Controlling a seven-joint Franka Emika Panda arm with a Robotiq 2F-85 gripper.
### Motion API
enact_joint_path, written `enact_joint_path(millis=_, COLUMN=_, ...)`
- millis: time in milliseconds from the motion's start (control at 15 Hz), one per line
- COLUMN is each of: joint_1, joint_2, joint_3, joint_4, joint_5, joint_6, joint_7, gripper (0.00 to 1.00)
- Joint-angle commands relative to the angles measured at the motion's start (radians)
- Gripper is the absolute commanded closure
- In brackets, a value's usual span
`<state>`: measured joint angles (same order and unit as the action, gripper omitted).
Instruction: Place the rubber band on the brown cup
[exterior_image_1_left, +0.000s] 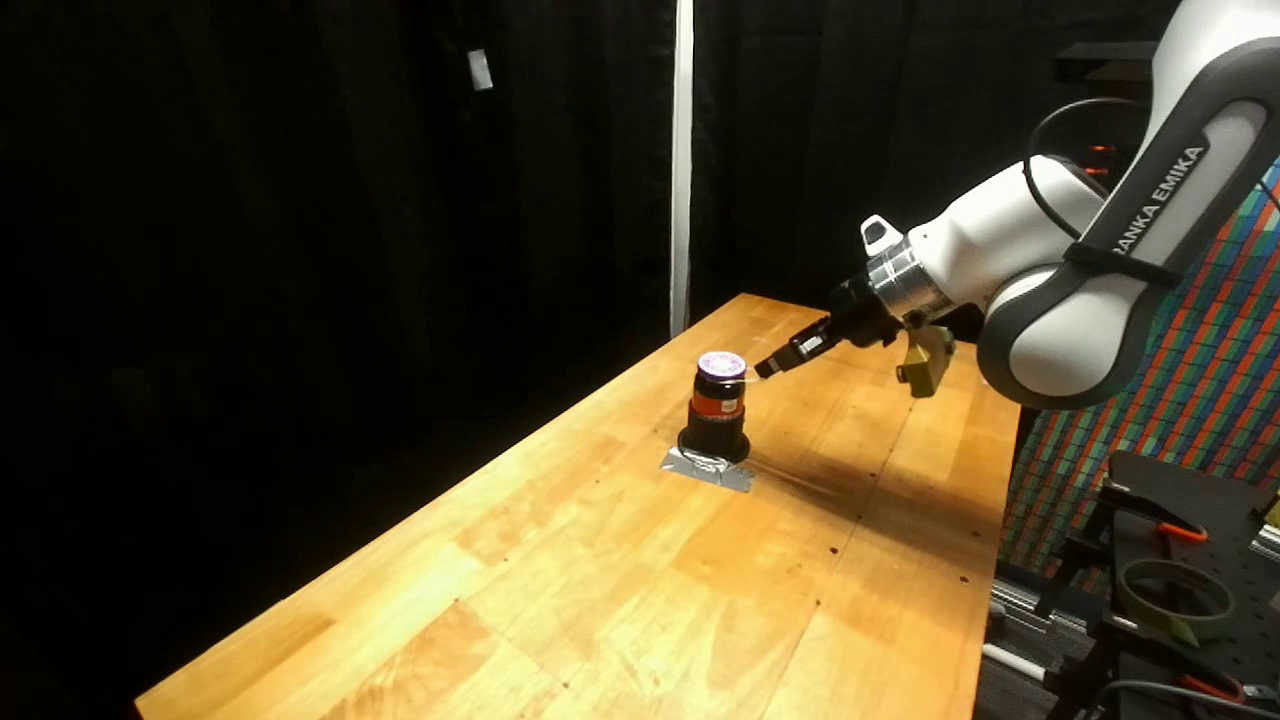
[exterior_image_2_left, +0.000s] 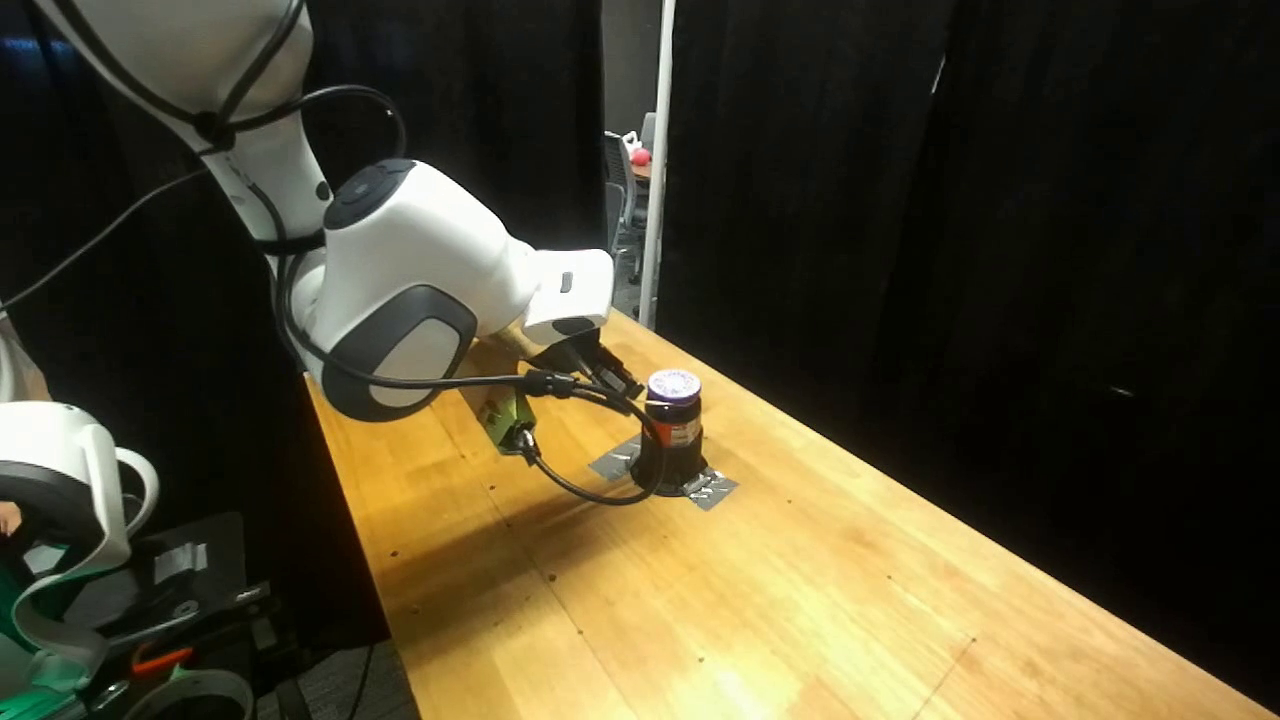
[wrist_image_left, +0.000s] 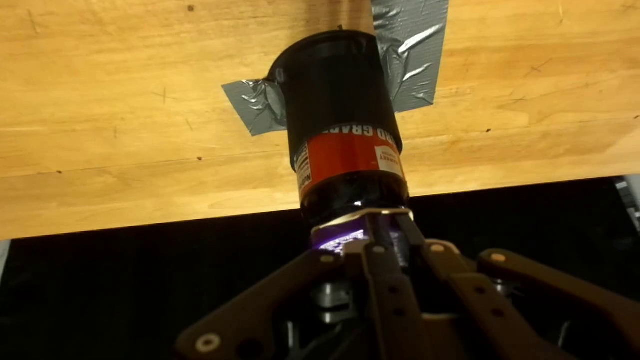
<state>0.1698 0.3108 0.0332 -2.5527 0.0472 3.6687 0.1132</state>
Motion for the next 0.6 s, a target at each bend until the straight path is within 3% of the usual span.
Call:
enact_joint_path(millis=0, joint_1=-0.028, joint_2=-0.004, joint_3=0.032, joint_4=-0.030, joint_5=0.016, joint_6=0.082, joint_7=0.004, gripper=0.89)
enact_joint_path(millis=333, joint_1=-0.039, joint_2=-0.005, joint_3=0.041, joint_4=-0.054, joint_5=0.019, joint_6=0.131, joint_7=0.001, gripper=0.87)
enact_joint_path(millis=400, joint_1=-0.041, joint_2=-0.014, joint_3=0.044, joint_4=-0.056, joint_5=0.027, joint_6=0.093, joint_7=0.012, gripper=0.62)
enact_joint_path(millis=467, joint_1=-0.054, joint_2=-0.044, joint_3=0.054, joint_4=-0.060, joint_5=0.004, joint_6=-0.036, joint_7=0.028, gripper=0.62)
enact_joint_path(millis=533, joint_1=-0.047, joint_2=-0.003, joint_3=0.044, joint_4=-0.044, joint_5=0.006, joint_6=0.050, joint_7=0.004, gripper=0.83)
